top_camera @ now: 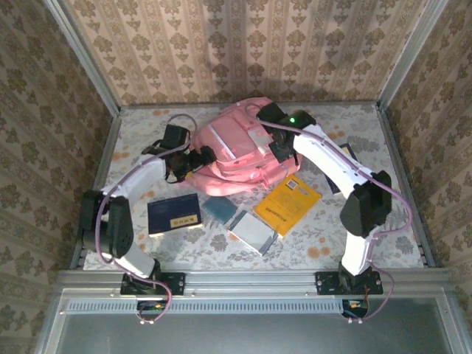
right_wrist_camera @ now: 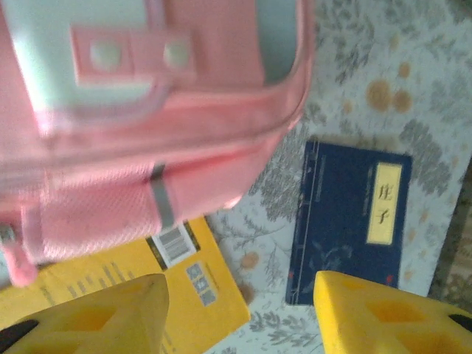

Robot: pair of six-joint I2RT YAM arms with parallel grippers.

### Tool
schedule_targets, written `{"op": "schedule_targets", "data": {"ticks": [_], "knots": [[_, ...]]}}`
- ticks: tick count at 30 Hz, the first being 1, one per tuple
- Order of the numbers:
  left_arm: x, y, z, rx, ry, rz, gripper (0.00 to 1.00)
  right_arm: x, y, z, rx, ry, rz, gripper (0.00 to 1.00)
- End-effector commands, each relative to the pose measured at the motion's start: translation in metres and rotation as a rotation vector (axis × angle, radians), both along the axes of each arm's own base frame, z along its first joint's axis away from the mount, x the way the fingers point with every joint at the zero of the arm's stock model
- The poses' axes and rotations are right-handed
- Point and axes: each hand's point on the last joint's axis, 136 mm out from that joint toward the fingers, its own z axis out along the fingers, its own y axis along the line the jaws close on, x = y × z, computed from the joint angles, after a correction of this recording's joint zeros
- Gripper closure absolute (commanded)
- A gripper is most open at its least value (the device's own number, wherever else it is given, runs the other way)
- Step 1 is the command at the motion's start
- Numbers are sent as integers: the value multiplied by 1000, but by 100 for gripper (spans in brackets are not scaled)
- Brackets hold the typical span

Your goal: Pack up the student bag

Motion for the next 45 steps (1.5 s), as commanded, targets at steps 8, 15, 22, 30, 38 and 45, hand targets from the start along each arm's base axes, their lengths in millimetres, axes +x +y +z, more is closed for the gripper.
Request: {"op": "schedule_targets", "data": {"ticks": [8,15,22,30,38,45], "knots": [[41,-87,19,-19,-44,-227,0,-23,-27,46,230,-301,-53,49],[9,-57,14,40,-50,-176,0,-55,-2,50,491,-305,68,35],[-15,-25,59,-27,-168,-189,0,-77,51,20,700,-145,184,37],[-77,-2,52,-85,-88,-95,0,-114,135,-31,817,133,365,43],[-133,-26,-5,-265,54,31,0,-102,181,-75,875,266,340,48],[-154,-38,-54,-241,206,79,0,-92,185,-97,825,311,301,52]]}}
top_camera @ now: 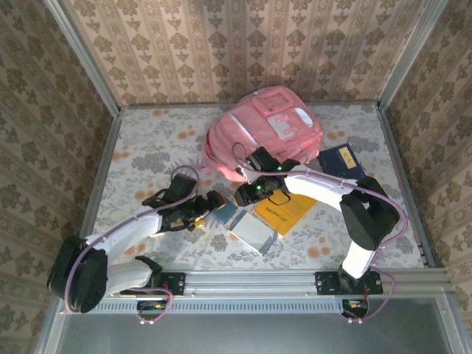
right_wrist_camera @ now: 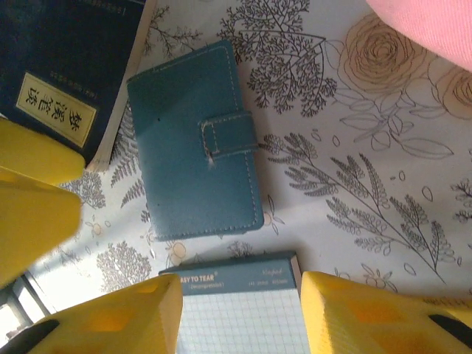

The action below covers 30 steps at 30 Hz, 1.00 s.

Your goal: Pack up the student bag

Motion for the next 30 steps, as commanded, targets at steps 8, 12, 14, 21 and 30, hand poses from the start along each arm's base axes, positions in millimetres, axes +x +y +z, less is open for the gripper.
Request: {"op": "schedule_targets", "data": {"ticks": [8,12,14,21,30], "knots": [[22,-2,-23,78,-7,57,0,4,14,-12,46,35,-13,52],[34,11,-29,154,-38,53,2,6,17,-25,34,75,-29,56],[37,18,-37,166,-26,62,5,7,20,-29,34,94,-37,59],[36,11,-55,98,-8,45,20,11,28,-45,35,154,-51,65],[35,-1,-61,38,2,12,22,2,36,-60,44,215,-35,73]]}}
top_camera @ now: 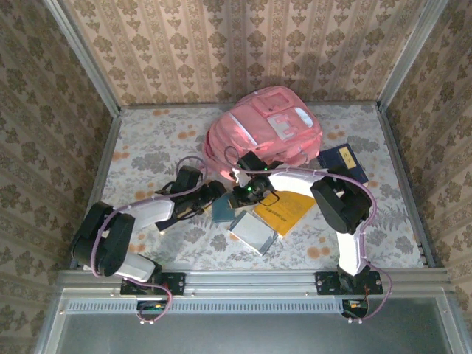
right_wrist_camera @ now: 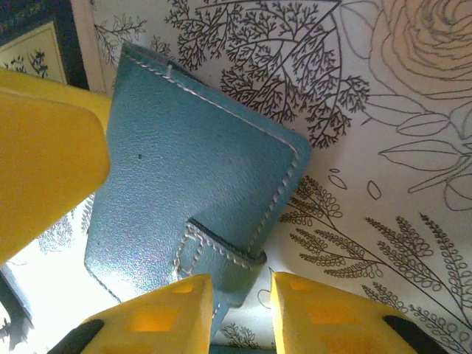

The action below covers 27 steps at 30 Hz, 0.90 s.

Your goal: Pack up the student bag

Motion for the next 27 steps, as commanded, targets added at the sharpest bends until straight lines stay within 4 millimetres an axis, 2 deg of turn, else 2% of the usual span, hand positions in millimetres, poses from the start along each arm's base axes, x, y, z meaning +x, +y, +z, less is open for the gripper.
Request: {"op": "schedule_targets", "data": {"ticks": [1,8,15,17,21,25,27], "knots": [[-31,11,-36,55,128,-33,22,-5,9,-3,17,29,12,74],[-33,6,-35,19,130,-46,21,-7,1,-28,-88,27,16,85],[-36,-7,-28,-69,115,-94,24,-8,-4,-41,-124,36,7,88],[-36,-11,-25,-88,102,-104,29,-7,-4,-41,-125,35,3,89],[-35,-12,-21,-92,85,-117,46,-8,-3,-42,-122,37,-1,89],[-35,-13,-23,-85,93,-133,63,-8,-2,-41,-113,38,-4,90],[-35,-16,-25,-95,100,-144,68,-8,-2,-39,-109,34,-5,90]]}}
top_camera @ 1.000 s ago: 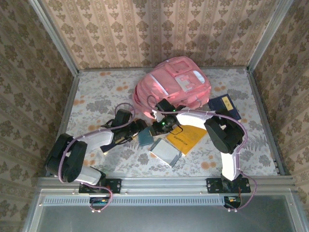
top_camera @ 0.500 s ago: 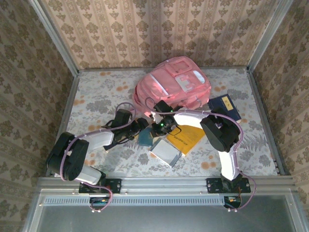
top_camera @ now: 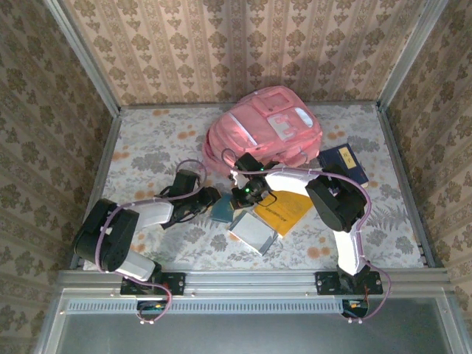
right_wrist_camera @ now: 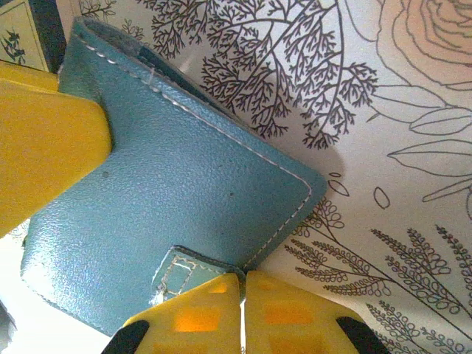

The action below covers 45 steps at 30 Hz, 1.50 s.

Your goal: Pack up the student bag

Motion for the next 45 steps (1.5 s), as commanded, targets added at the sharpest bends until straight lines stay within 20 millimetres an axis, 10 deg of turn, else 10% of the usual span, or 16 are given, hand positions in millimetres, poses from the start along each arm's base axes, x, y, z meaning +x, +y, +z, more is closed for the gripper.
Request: {"op": "schedule_targets", "data": {"ticks": [1,13,22,35,45], "knots": [[-33,-19,-13,-60,122,-120,71,-5,-5,-27,-67,16,-15,90],[-32,-32,4,-127,90,-165,61,-5,-5,-28,-61,16,-23,91],[-30,-37,11,-135,73,-188,90,-3,-8,-18,-56,-2,-29,90],[-9,2,93,-94,-96,-118,94,15,-28,120,110,-196,-3,67],[9,49,129,-157,-157,23,93,103,-56,178,86,-376,-153,55]]}}
